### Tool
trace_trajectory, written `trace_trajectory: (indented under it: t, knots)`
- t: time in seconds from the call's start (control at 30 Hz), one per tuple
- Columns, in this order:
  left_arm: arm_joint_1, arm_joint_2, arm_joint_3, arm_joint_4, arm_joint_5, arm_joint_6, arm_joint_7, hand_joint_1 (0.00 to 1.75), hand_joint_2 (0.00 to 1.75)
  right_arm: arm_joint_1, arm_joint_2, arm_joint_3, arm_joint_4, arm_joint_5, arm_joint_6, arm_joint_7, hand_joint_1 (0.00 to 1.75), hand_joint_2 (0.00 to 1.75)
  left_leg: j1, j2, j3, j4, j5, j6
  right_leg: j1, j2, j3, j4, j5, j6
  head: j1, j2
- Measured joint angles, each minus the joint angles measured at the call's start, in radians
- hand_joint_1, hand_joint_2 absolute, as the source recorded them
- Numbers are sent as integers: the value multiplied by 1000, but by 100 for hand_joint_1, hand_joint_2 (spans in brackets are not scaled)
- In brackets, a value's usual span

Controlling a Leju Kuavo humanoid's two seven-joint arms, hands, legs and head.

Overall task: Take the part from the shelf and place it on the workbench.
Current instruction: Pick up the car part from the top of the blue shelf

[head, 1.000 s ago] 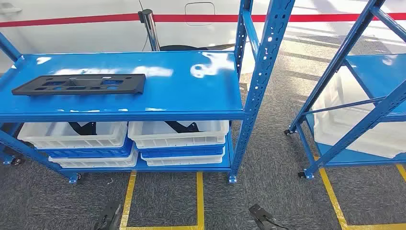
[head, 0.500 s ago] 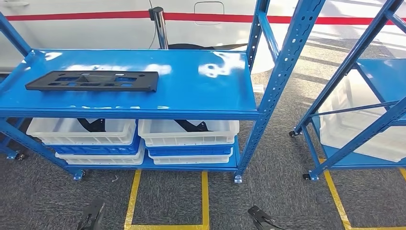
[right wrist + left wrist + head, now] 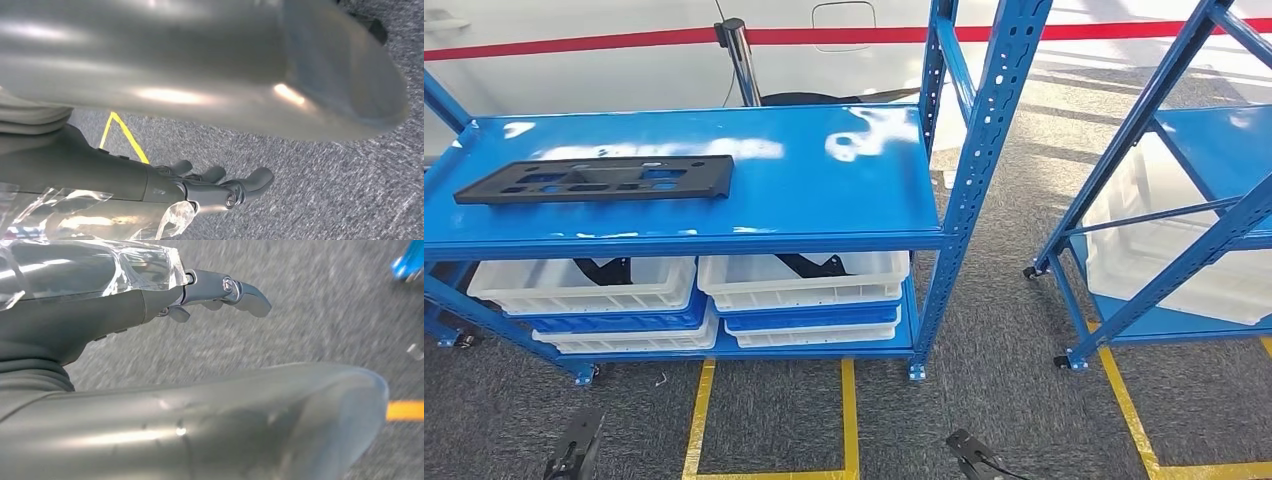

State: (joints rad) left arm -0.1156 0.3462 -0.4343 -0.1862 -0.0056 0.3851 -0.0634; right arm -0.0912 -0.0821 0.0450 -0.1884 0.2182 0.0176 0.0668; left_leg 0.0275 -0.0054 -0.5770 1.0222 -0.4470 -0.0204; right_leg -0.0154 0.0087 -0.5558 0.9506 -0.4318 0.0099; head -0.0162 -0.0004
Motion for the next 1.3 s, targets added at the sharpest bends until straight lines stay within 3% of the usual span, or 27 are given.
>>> trace_trajectory:
  t: [0.07, 0.17, 0.2, 0.23, 0.3, 0.33, 0.37, 0.4, 0.43, 0.5, 0.53, 0.57, 0.7, 0.77, 0.83, 0.87, 0.9, 0.93, 1.0, 1.07, 1.2, 1.23, 1.3]
  knots:
    - [-4, 29, 1, 0, 11, 6, -21, 0, 0, 0, 0, 0, 0, 1, 0, 0, 0, 0, -3, 1, 32, -78, 26, 10, 5, 1, 0, 1, -2, 8, 1, 0]
    - [-6, 75, 4, 1, 28, 16, -54, 0, 0, 0, -1, 0, 0, 2, 0, 1, 0, 0, -4, 0, 32, -84, 29, 29, 6, 1, -2, 3, -7, 21, 3, 0]
    - [-7, 90, 6, 1, 32, 20, -66, 0, 0, 0, -1, 0, 0, 3, 0, 1, 0, 0, -2, 0, 33, -86, 32, 36, 5, 0, -10, 22, -21, 25, 3, 0]
    - [-10, 105, 8, 2, 37, 24, -78, 0, 0, 0, -1, 0, 0, 3, 0, 1, 0, 0, 1, 1, 34, -89, 34, 42, 4, -1, -28, 65, -49, 29, 4, 0]
    - [-14, 136, 16, 2, 46, 30, -106, 0, 0, 0, -1, 1, 1, 6, 0, 1, 0, 0, 0, 1, 35, -89, 33, 48, 2, -3, -92, 209, -121, 35, 4, 0]
    - [-16, 150, 21, 2, 51, 32, -120, 0, 0, 1, -1, 1, 1, 8, 0, 1, 0, 0, 0, 1, 35, -88, 33, 49, 2, -3, -124, 278, -147, 36, 4, 0]
    - [-20, 164, 25, 2, 54, 34, -136, 0, 0, 1, -1, 1, 2, 9, 0, 1, 0, 0, -1, 1, 35, -88, 33, 49, 2, -3, -143, 315, -153, 36, 4, 0]
    - [-24, 178, 29, 2, 57, 36, -150, 0, 0, 1, -1, 1, 2, 10, 0, 1, 0, 0, -1, 1, 36, -88, 32, 48, 2, -3, -141, 309, -139, 35, 4, 0]
    - [-32, 192, 31, 2, 59, 37, -164, 0, 0, 1, -1, 1, 3, 11, 0, 0, 0, 0, 0, 0, 37, -88, 31, 47, 2, -3, -120, 262, -108, 32, 4, 0]
    - [-55, 220, 37, 2, 57, 36, -184, 0, 0, -1, -2, 1, 3, 12, 0, -2, 0, 0, -1, -3, 40, -86, 28, 41, 3, -3, -48, 110, -39, 25, 5, 0]
    - [-69, 235, 41, 2, 54, 34, -190, 0, 0, -2, -2, 1, 3, 12, 0, -3, 0, 0, -3, -4, 40, -85, 27, 37, 4, -2, -22, 53, -18, 21, 4, 0]
    - [-84, 250, 46, 2, 49, 32, -194, 0, 0, -3, -2, 1, 3, 13, 0, -4, 0, 0, -4, -4, 40, -85, 26, 32, 7, -2, -8, 21, -10, 17, 4, 0]
    - [-128, 303, 55, 1, 24, 22, -200, 0, 0, -4, -1, 1, 4, 16, 4, -9, 0, 0, 1, -3, 32, -74, 15, 10, 9, 0, -7, 7, -4, -3, 4, 0]
    - [-152, 327, 58, -2, 7, 12, -203, 0, 0, -4, 0, 0, 4, 21, 7, -13, 0, 0, 2, 0, -11, 20, -38, 3, 7, -1, -6, 2, 0, -14, 1, 0]
    - [-181, 352, 65, -9, -15, -1, -210, 0, 0, -5, 1, 0, 5, 24, 10, -15, 0, 0, 2, 0, -81, 173, -101, -1, 11, -4, -6, 3, 0, -20, -2, 0]
    - [-194, 361, 69, -14, -26, -7, -214, 0, 0, -5, 2, 0, 5, 26, 11, -16, 0, 0, 2, 0, -106, 224, -113, -2, 13, -5, -5, 3, 0, -22, -2, 0]
    - [-208, 370, 73, -21, -39, -11, -217, 0, 0, -5, 2, -1, 5, 28, 12, -16, 0, 0, 3, 0, -113, 236, -107, -2, 13, -5, -5, 3, 0, -24, -3, 0]
    - [-225, 379, 75, -30, -55, -16, -220, 0, 0, -5, 3, 0, 5, 31, 13, -17, 0, 0, 3, 0, -97, 201, -81, -2, 13, -4, -4, 4, -1, -23, -4, 0]
    - [-268, 397, 78, -51, -96, -30, -220, 0, 0, -6, 6, 0, 5, 38, 14, -22, 0, 0, 4, 0, -27, 53, -12, -5, 14, -2, -4, 8, -3, -18, -4, 0]
    - [-315, 409, 84, -74, -149, -49, -215, 0, 0, -8, 5, 0, 5, 45, 15, -27, 0, 0, 2, -3, 22, -53, 22, -2, 18, -2, -8, 14, -5, -9, -3, 0]
    - [-394, 414, 94, -129, -270, -104, -215, 0, 0, -8, 4, 1, 6, 60, 17, -41, 0, 0, 0, -3, 23, -68, 28, 24, 20, 1, -20, 25, -10, 8, -2, 0]
    - [-417, 414, 97, -146, -299, -127, -214, 0, 0, -8, 4, 1, 6, 64, 18, -46, 0, 0, 1, -3, 22, -69, 30, 30, 19, 1, -32, 55, -29, 13, -1, 0]
    - [-467, 411, 105, -180, -340, -196, -209, 0, 0, -10, 5, 2, 6, 73, 20, -56, 0, 0, 0, -2, 21, -70, 33, 39, 17, -1, -88, 178, -93, 22, -1, 0]
